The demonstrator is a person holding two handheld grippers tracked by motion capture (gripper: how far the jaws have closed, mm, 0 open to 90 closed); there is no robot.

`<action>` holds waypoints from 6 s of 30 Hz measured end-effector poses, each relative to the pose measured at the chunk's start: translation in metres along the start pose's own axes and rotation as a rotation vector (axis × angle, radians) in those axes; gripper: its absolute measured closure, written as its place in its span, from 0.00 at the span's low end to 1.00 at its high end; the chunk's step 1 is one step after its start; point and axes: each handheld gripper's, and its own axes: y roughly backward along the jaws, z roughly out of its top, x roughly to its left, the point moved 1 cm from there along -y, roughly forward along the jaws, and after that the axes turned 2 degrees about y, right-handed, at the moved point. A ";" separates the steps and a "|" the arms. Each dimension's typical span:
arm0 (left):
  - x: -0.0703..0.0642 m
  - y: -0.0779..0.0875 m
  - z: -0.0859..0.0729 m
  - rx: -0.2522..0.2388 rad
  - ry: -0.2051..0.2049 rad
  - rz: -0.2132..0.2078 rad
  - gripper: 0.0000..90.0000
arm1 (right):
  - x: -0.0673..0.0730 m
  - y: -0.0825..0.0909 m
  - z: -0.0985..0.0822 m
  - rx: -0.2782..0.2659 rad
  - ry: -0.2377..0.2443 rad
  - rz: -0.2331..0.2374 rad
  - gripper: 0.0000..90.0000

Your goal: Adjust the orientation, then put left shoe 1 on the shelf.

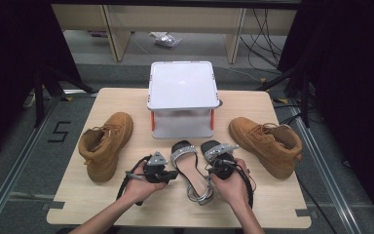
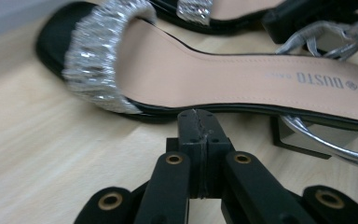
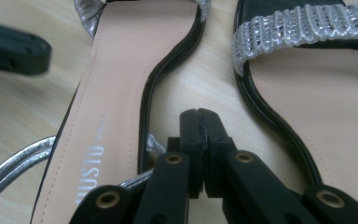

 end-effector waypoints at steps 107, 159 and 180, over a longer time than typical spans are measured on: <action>0.089 0.085 0.195 -0.472 -0.058 0.285 0.81 | 0.064 -0.017 0.027 0.075 -0.159 0.033 0.35; 0.127 0.040 0.186 -0.338 0.033 0.372 0.88 | 0.075 -0.033 0.040 0.231 -0.242 0.075 0.32; 0.132 0.037 0.177 -0.272 0.062 0.389 0.96 | 0.064 -0.033 0.048 0.331 -0.245 0.141 0.39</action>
